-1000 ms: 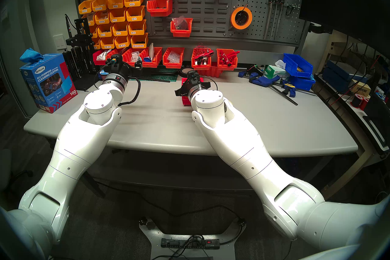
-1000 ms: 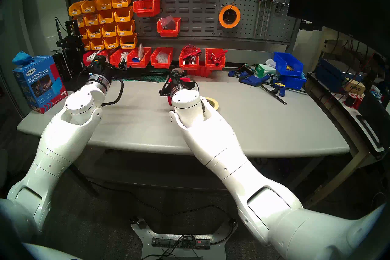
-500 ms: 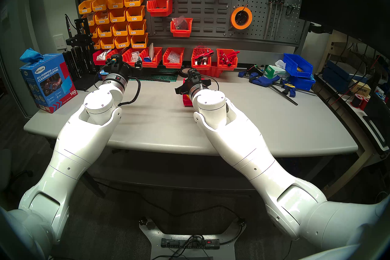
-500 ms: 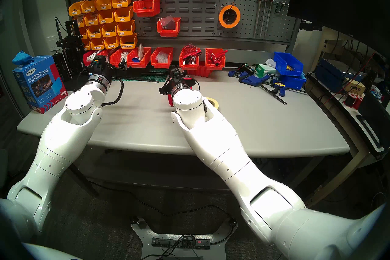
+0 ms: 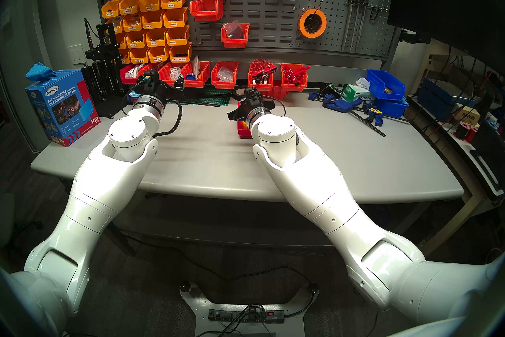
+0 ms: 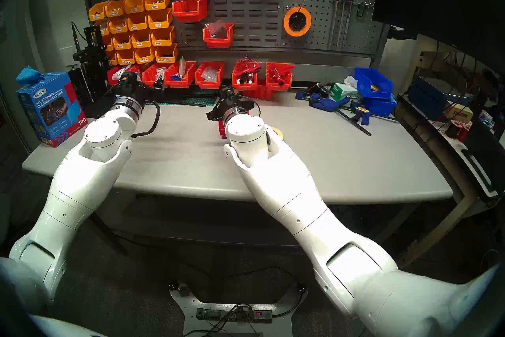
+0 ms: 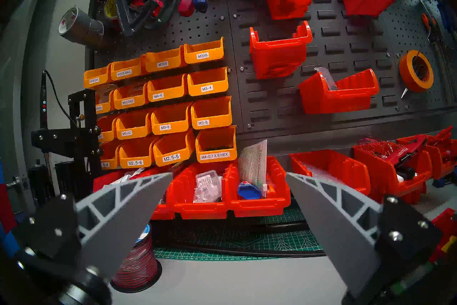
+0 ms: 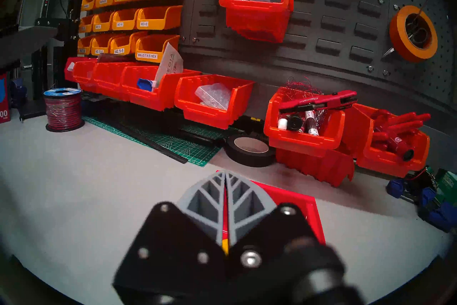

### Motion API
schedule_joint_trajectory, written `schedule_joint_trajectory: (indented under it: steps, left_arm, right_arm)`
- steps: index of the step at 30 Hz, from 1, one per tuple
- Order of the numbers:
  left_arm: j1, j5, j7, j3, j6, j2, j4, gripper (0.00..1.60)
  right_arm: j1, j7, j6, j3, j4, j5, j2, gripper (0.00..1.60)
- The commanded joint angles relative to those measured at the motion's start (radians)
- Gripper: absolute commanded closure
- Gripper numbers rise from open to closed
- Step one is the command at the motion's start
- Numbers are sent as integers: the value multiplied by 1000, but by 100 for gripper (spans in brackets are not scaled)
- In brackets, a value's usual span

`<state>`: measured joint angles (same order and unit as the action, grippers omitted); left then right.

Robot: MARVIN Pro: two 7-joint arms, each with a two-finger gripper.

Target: Take out tools from the storage box

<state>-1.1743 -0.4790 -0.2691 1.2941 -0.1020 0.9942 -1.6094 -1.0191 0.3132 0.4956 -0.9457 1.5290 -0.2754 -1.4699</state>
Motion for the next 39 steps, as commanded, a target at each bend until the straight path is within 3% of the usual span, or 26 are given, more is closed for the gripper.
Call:
schedule_joint_trajectory:
  steps: [1, 18, 35, 36, 37, 39]
  left_arm:
    - [15, 0, 0, 7, 1, -2, -8, 0]
    - [15, 0, 0, 7, 0, -2, -8, 0]
    - [15, 0, 0, 7, 0, -2, -8, 0]
    - [15, 0, 0, 7, 0, -2, -8, 0]
    - [15, 0, 0, 7, 0, -2, -8, 0]
    - [15, 0, 0, 7, 0, -2, -8, 0]
  right_arm:
    - [-3, 1, 19, -25, 75, 9, 55, 160]
    - [-70, 14, 12, -56, 173, 28, 134, 160]
    - [-98, -8, 35, -51, 194, 26, 174, 160]
    - [-101, -9, 33, -51, 192, 28, 175, 132]
    - [-101, -9, 33, -51, 192, 28, 175, 132]
    - [-105, -9, 31, -51, 188, 30, 174, 82]
